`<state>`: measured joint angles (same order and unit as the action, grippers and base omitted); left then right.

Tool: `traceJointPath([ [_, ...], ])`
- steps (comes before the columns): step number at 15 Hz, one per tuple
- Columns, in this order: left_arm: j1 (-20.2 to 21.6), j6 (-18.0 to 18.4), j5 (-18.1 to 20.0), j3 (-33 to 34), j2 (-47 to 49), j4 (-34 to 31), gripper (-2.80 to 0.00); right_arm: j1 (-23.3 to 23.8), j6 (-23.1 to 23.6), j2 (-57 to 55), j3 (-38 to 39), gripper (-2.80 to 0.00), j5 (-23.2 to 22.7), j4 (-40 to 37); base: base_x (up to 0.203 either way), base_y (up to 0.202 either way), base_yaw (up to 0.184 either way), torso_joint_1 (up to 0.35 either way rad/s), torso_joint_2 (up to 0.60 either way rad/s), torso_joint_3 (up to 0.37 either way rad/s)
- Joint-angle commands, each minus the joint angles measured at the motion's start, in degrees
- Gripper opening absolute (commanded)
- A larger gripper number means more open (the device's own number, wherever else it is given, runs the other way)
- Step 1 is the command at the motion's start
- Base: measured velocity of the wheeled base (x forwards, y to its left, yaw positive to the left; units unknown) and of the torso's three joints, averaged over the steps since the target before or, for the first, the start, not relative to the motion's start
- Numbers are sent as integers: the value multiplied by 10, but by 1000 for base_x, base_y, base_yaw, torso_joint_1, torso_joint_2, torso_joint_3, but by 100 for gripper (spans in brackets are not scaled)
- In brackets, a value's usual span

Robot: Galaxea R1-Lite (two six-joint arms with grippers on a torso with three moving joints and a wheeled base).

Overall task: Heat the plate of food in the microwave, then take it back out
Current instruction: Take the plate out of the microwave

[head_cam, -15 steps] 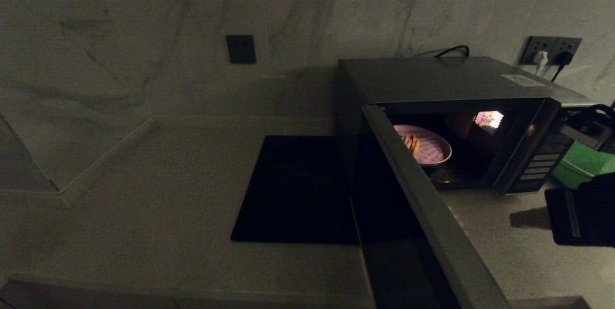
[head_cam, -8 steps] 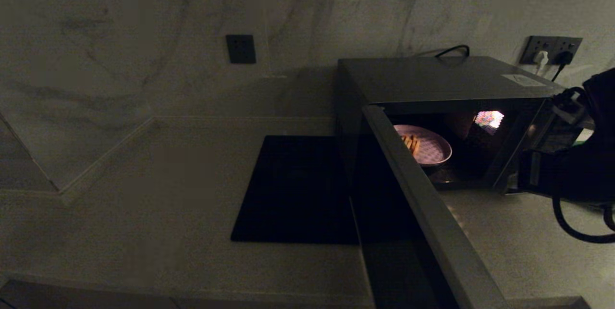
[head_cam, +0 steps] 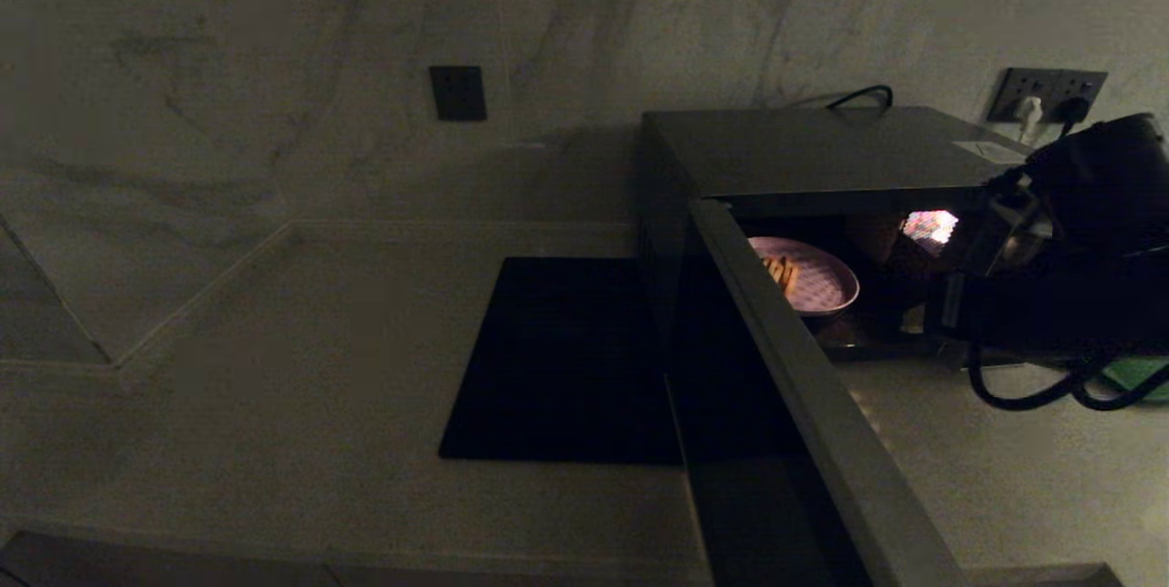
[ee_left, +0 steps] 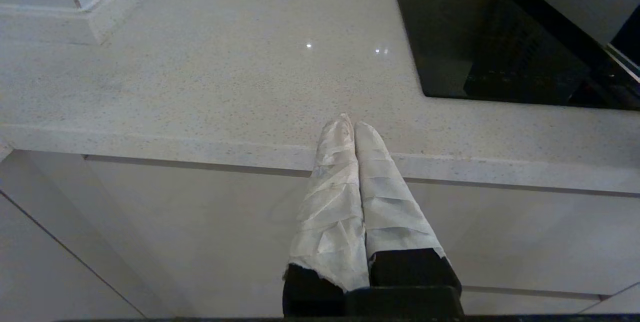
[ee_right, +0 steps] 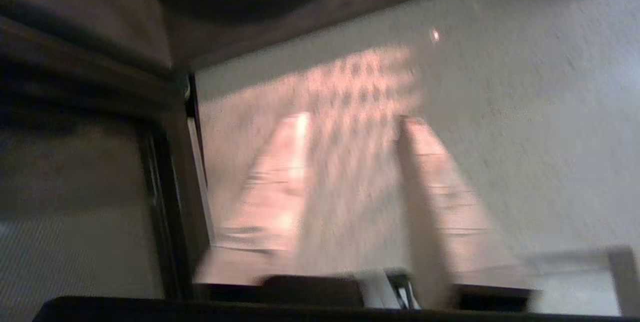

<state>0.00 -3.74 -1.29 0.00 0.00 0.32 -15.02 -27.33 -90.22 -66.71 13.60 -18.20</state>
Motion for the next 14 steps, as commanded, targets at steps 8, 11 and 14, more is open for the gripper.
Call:
traceJointPath([
  [8, 0, 0, 0, 0, -1, 0, -280, 39, -107, -98, -68, 0, 10, 73, 0, 0, 0, 0, 0, 0],
  [11, 0, 0, 0, 0, -1, 0, -280, 41, -167, -105, -58, 0, 31, 73, 0, 0, 0, 0, 0, 0],
  [14, 0, 0, 0, 0, -1, 0, -280, 45, -200, -108, -56, 0, 32, 73, 0, 0, 0, 0, 0, 0],
])
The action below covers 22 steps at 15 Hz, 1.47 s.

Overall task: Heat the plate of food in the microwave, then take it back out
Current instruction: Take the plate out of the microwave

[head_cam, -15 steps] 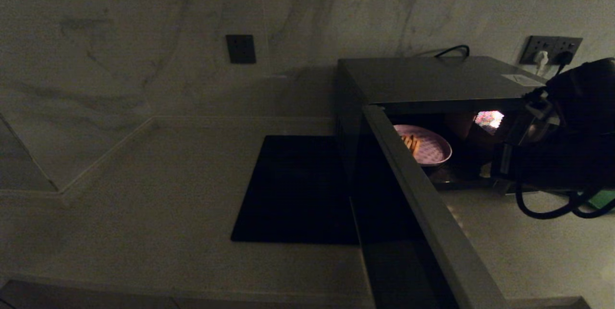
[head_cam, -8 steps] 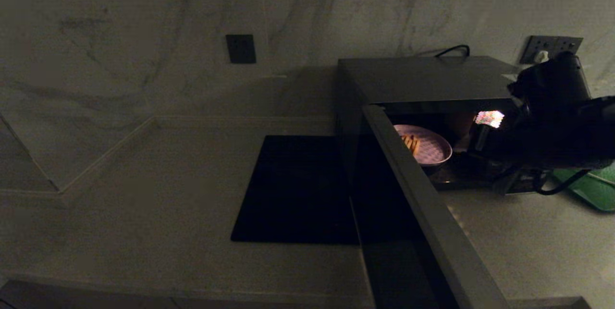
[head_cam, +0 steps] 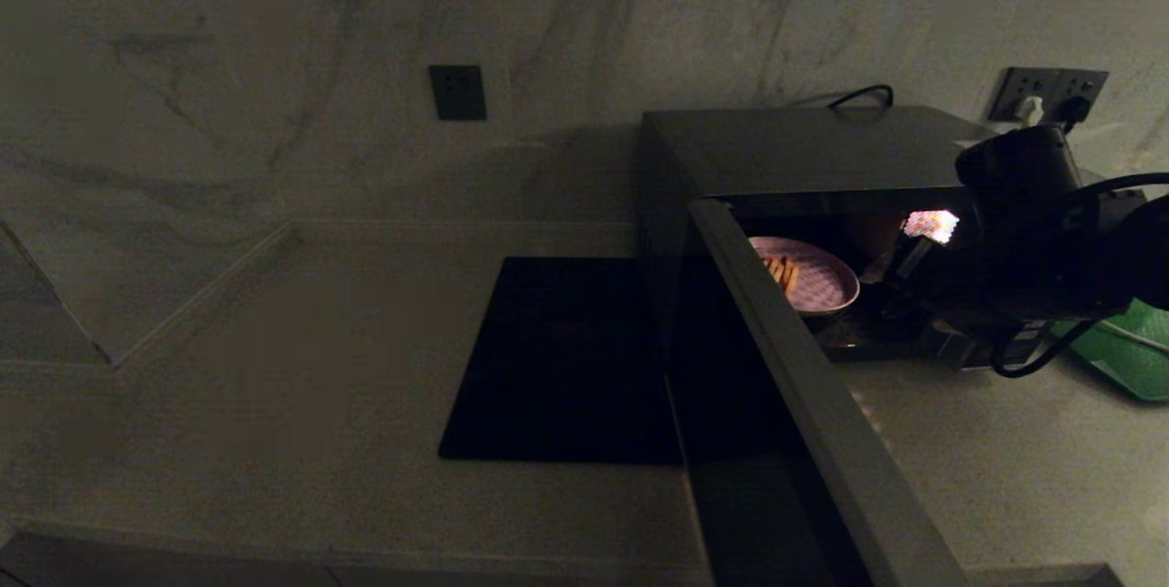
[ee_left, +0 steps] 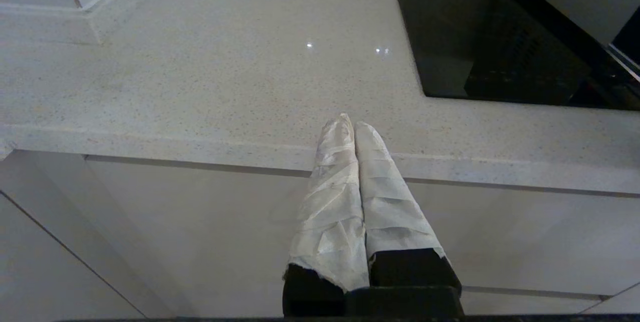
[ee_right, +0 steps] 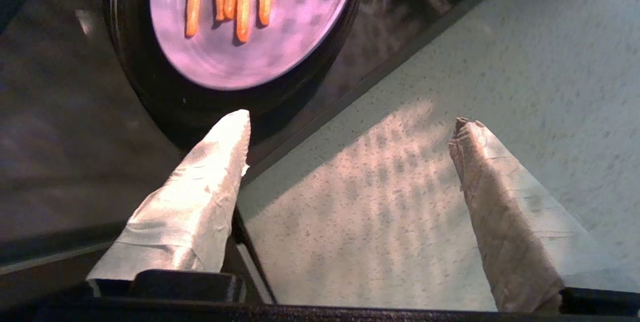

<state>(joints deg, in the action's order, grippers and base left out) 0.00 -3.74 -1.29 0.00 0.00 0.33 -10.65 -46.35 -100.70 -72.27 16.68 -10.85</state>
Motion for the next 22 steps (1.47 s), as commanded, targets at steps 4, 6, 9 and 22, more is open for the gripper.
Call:
traceJointPath([
  [4, 0, 0, 0, 0, -1, 0, -280, 5, -53, -48, -30, 0, 1, 2, 0, 0, 0, 0, 0, 0],
  [6, 0, 0, 0, -1, -1, 0, -280, 6, -70, -80, -56, 0, 1, 3, 0, 0, 0, 0, 0, 0],
  [9, 0, 0, 0, 0, -1, 0, -280, 6, -94, -119, -83, 0, 1, 4, 0, 0, 0, 0, 0, 0],
  [22, 0, 0, 0, 0, -1, 0, -280, 28, -131, -145, -101, 0, 4, 6, 0, 0, 0, 0, 0, 0],
])
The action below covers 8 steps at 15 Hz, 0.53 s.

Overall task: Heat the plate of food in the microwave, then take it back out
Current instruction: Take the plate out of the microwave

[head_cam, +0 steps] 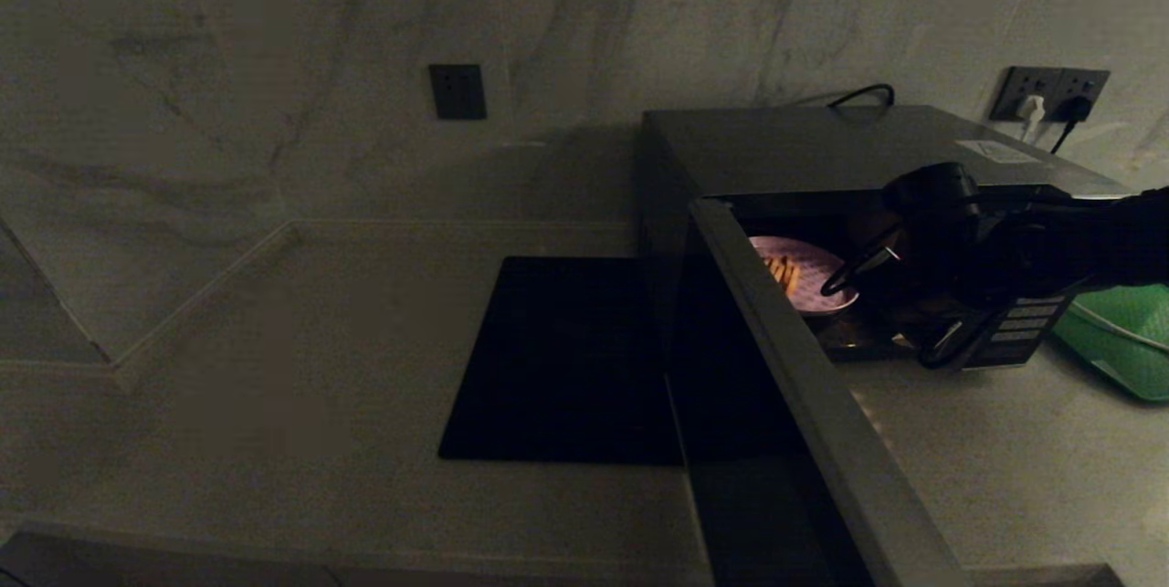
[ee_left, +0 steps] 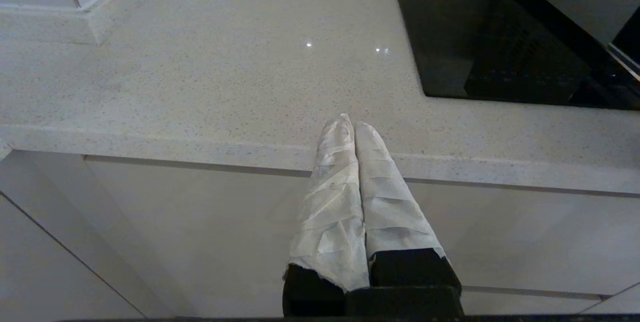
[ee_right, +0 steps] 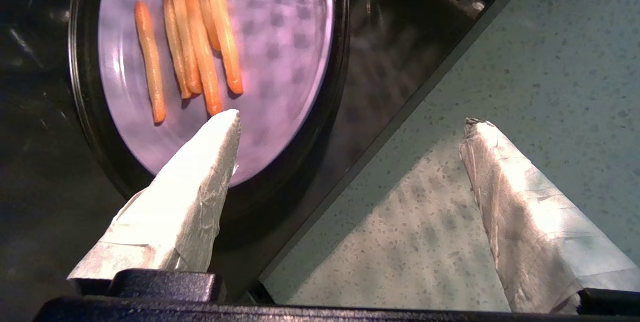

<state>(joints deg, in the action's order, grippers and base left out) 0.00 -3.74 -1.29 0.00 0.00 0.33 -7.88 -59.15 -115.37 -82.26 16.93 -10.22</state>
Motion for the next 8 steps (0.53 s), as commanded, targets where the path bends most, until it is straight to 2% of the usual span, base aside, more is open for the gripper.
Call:
traceJointPath([
  [1, 0, 0, 0, 0, -1, 0, -280, 1, -4, 4, -1, 0, 1, -1, 0, 0, 0, 0, 0, 0],
  [8, 0, 0, 0, 0, -1, 0, -280, 1, -1, -10, -5, 0, 1, -1, 0, 0, 0, 0, 0, 0],
])
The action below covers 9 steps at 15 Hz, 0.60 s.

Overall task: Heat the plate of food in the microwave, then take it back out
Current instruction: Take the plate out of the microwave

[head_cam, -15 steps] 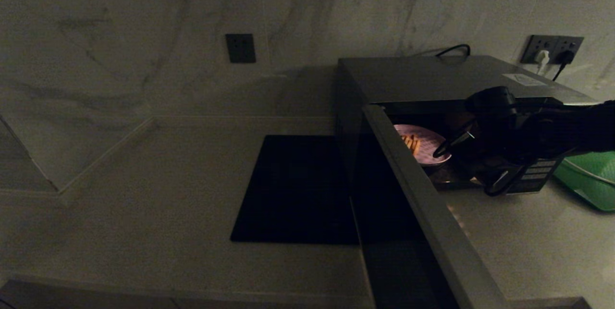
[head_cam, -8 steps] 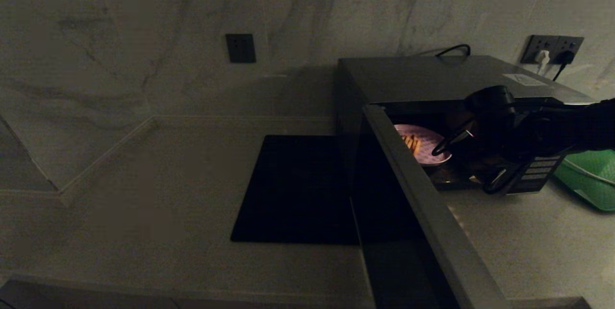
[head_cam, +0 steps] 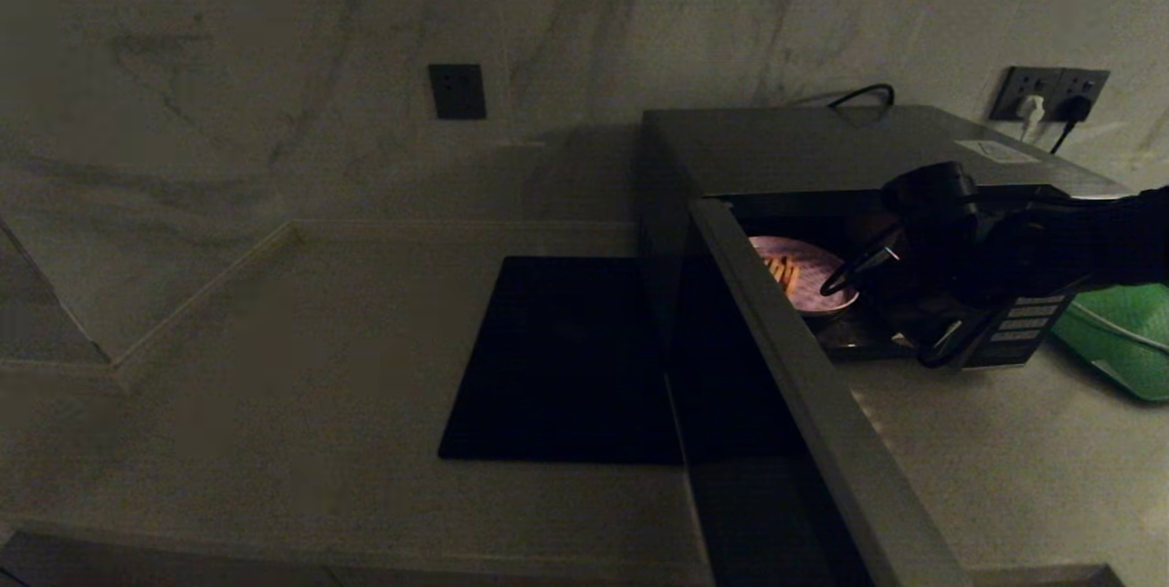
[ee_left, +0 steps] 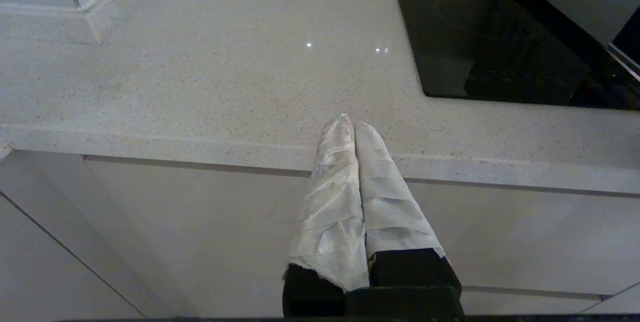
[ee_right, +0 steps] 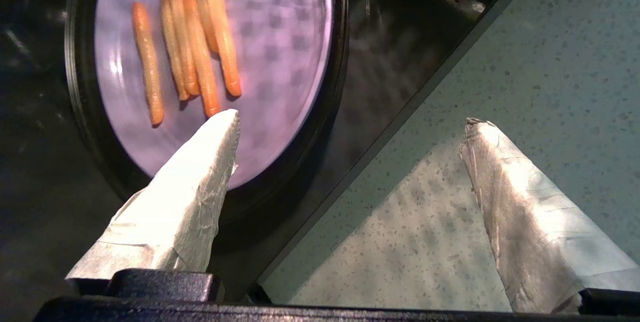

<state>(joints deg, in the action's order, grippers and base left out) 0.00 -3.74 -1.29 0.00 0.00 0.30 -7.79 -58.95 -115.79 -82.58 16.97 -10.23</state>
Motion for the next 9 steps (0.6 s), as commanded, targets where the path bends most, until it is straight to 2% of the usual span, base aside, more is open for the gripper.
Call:
traceJointPath([
  [1, 0, 0, 0, 0, -1, 0, -280, 0, -3, -11, -3, 0, 1, -1, 0, 0, 0, 0, 0, 0],
  [9, 0, 0, 0, 0, -1, 0, -280, -1, 10, -6, 1, 0, 0, -1, 0, 0, 0, 0, 0, 0],
])
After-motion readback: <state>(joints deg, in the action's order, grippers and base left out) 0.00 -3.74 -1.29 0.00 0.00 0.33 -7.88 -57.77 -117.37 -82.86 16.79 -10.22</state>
